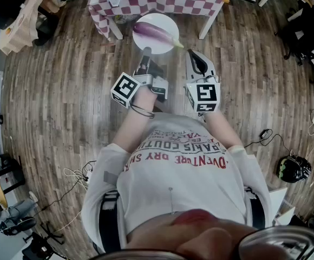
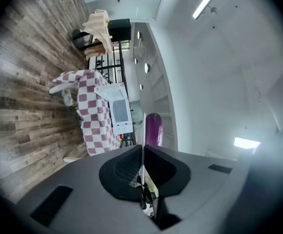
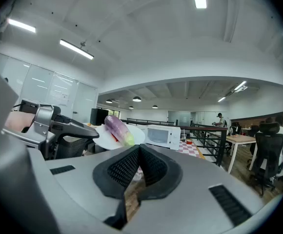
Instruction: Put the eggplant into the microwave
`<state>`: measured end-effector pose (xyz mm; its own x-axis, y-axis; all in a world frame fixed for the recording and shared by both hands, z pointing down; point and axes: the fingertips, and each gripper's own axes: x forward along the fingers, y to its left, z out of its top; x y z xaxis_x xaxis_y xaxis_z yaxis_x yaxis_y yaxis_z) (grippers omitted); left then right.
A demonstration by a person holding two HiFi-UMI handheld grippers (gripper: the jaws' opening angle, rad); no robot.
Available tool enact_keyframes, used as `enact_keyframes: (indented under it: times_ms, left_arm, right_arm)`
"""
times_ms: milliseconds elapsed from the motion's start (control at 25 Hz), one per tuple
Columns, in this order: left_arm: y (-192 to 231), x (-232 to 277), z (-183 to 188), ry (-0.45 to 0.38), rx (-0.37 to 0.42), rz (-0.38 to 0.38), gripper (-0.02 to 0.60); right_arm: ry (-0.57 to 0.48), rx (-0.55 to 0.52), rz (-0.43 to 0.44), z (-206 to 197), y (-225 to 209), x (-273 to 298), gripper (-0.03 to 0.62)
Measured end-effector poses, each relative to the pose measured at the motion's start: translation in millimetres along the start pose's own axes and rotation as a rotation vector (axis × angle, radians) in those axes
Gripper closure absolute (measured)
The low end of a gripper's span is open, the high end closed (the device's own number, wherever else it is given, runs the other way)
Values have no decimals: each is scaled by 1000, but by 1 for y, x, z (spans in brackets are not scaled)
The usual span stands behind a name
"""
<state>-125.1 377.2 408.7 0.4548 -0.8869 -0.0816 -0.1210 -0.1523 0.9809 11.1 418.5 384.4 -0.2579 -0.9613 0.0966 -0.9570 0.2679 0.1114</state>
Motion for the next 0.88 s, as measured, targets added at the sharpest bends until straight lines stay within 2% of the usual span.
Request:
enact_keyframes:
  times_ms: [600, 880]
  left_arm:
    - [12, 5, -17, 5, -27, 34, 546]
    - [28, 8, -19, 12, -30, 89, 546]
  right_arm:
    - [13, 26, 29, -13, -7, 1, 579]
    - [20, 74, 10, -24, -20, 6, 579]
